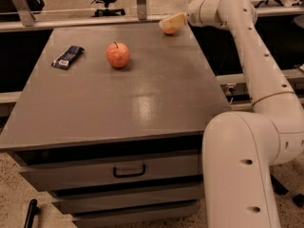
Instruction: Move orange near apple
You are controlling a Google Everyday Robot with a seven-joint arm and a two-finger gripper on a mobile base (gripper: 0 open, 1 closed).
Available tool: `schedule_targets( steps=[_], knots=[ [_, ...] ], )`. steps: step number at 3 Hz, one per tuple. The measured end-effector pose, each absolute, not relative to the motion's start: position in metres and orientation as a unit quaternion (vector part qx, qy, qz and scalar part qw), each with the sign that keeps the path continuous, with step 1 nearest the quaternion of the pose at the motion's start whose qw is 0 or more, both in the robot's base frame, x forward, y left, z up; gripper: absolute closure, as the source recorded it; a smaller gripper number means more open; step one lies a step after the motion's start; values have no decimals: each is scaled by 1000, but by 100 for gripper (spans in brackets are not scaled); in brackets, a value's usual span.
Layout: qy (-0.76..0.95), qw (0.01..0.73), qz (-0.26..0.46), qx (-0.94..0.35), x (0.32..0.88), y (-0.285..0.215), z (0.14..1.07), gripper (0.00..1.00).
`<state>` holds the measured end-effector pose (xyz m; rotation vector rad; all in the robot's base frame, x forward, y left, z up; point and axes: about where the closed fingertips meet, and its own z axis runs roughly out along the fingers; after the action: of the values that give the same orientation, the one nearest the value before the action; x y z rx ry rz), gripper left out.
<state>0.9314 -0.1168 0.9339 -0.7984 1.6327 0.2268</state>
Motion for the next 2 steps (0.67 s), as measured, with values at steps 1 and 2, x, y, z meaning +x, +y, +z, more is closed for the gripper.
schedule_targets(
  steps=[1, 2],
  knots=[
    [710, 623, 106, -311, 948, -114, 921, 0],
    [729, 616, 104, -280, 960, -120, 896, 0]
  ],
)
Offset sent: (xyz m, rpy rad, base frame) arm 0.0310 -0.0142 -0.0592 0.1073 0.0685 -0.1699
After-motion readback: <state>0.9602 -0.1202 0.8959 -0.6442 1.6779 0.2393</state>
